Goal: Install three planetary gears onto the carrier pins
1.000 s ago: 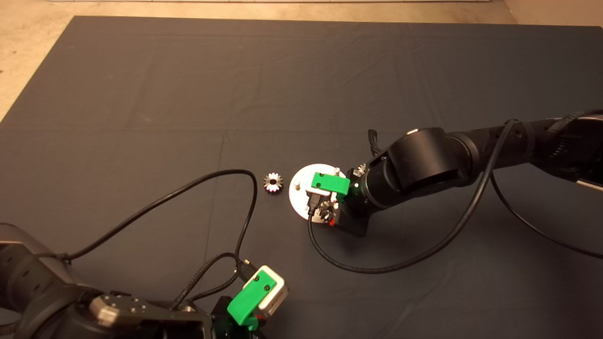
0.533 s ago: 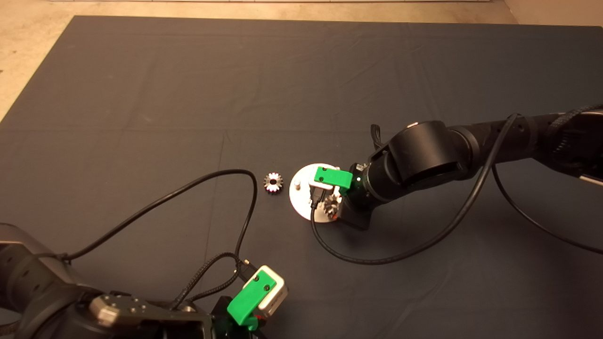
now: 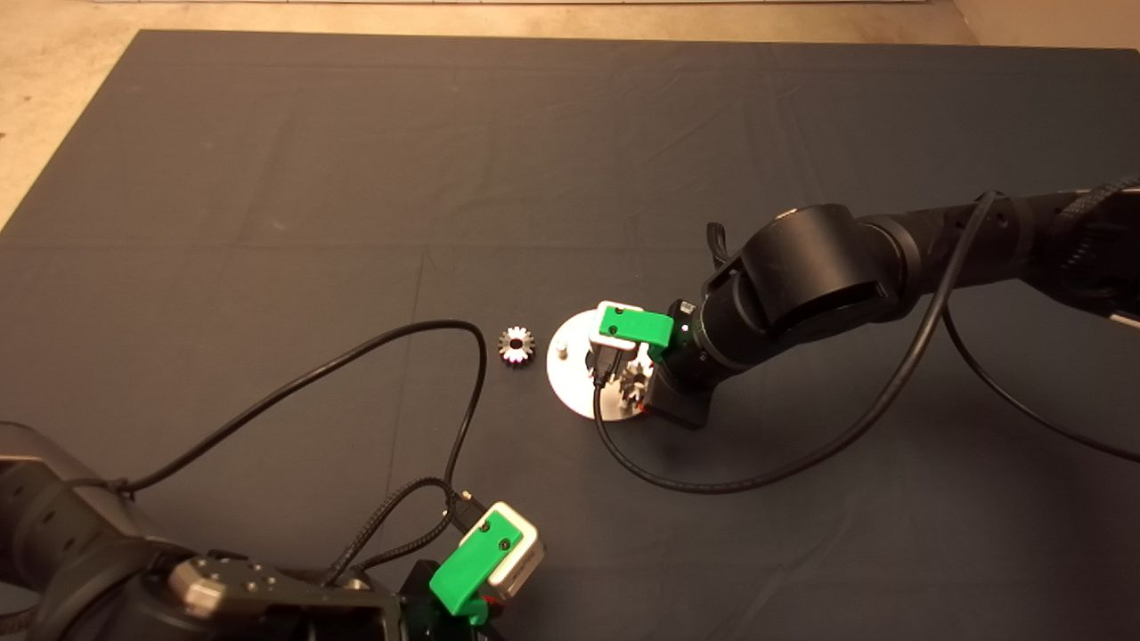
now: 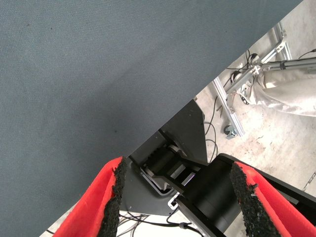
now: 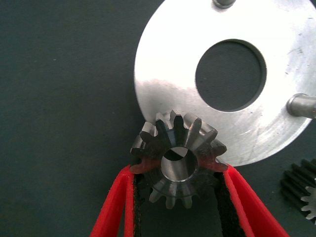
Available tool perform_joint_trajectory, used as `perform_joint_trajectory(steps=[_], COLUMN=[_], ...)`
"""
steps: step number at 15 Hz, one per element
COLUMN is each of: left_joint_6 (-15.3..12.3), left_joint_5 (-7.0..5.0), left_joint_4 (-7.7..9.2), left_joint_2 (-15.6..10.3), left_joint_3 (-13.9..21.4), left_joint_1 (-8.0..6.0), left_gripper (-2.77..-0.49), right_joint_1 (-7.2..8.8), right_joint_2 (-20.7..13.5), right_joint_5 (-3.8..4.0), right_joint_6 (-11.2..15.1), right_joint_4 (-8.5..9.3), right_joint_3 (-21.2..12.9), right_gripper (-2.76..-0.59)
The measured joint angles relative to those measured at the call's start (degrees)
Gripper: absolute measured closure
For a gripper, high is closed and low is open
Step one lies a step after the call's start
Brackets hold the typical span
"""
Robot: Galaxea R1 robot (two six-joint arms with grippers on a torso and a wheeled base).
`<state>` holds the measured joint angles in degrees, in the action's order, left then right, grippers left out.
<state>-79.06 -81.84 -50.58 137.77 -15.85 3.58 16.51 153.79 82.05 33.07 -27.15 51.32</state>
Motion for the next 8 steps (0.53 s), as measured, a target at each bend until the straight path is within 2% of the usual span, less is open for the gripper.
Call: perform_joint_trajectory(steps=[8], left_joint_6=[0.0], left_joint_5=[0.0], left_joint_4=[0.0], left_joint_2=[0.0], left_joint_3=[0.0], left_joint_1=[-0.01], left_gripper=[-1.46], right_joint_1=[-0.44], right_joint_2=[0.0], right_joint_5=[-0.26], right_joint_6=[0.0], right_joint_4=[0.21], right_joint_3=[-0.7], right_gripper=[-0.81])
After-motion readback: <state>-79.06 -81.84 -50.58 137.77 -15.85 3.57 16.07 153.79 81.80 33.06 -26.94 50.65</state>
